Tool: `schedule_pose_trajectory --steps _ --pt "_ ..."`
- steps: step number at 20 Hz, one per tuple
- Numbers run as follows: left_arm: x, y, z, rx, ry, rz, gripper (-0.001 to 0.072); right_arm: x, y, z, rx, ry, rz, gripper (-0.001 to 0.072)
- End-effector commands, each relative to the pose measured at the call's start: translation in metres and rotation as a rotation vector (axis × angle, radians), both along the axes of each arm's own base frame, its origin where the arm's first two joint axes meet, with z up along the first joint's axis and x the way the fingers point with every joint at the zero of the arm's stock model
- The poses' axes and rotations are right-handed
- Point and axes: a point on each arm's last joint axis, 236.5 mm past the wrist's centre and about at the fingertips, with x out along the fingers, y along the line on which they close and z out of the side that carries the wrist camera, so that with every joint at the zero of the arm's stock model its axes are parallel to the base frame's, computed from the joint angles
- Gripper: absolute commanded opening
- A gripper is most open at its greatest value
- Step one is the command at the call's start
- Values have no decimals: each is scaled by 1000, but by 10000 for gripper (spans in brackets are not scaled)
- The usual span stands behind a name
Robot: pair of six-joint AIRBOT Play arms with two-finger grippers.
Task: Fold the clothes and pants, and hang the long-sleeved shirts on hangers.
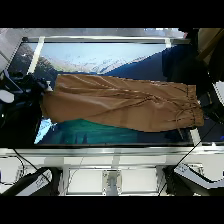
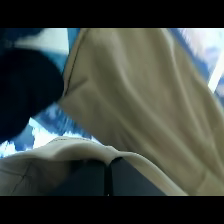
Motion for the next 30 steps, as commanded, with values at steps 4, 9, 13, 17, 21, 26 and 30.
schedule_pose_trajectory --steps 4,9,13,17,21,26,30 --pt "76 33 1 -29 -119 126 8 8 -2 4 -3 -31 -19 480" --pt "60 28 -21 78 -12 -30 699 19 23 1 -15 -17 71 481" --pt "-29 31 -66 160 343 -252 698 1 19 -13 -62 72 109 481" --pt "-54 5 -119 150 412 -318 698 -2 22 -14 -52 83 120 481" --pt "-55 -11 -138 116 432 -335 698 -4 24 -15 -48 91 133 481" --pt "-47 -22 -139 82 402 -325 549 -4 24 -15 -49 91 132 481" --pt "-27 -16 -131 95 321 -278 9 -4 25 -15 -46 92 134 480"
